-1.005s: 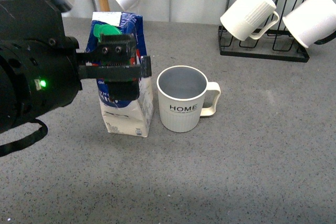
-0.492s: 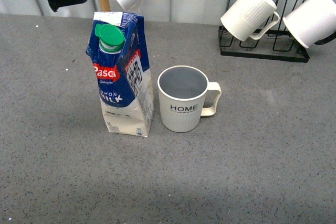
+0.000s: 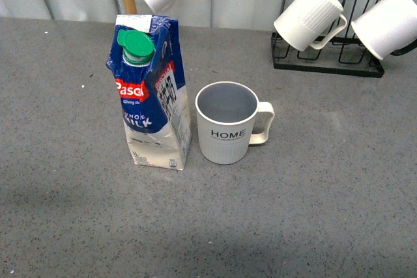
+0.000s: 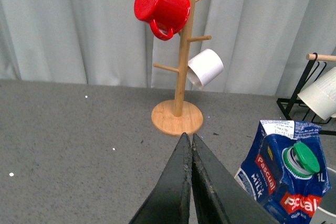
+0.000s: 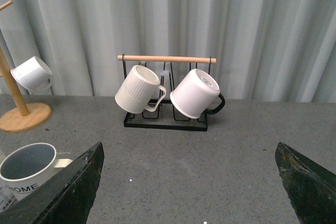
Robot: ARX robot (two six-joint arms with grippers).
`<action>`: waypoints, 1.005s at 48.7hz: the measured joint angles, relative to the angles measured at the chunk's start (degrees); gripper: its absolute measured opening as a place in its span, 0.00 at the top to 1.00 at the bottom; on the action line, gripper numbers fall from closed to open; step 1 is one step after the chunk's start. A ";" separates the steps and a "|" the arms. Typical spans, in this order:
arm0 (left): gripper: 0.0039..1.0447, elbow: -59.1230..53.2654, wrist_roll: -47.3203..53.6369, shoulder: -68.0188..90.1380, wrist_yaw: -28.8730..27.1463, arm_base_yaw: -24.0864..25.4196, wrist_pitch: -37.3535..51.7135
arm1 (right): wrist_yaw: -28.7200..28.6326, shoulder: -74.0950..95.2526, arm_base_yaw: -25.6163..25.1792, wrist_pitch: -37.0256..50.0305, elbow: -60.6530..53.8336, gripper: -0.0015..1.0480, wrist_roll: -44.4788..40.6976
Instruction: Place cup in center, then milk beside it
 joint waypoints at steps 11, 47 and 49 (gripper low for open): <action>0.96 -4.39 0.42 -7.28 2.89 3.02 -3.32 | 0.00 0.00 0.00 -0.02 0.00 0.09 0.00; 0.96 -6.01 0.46 -37.68 9.11 9.49 -29.99 | 0.00 0.00 0.00 0.00 0.00 0.09 0.00; 0.96 -6.01 0.46 -38.80 9.11 9.49 -31.02 | 0.00 0.00 0.00 0.00 0.00 0.09 0.00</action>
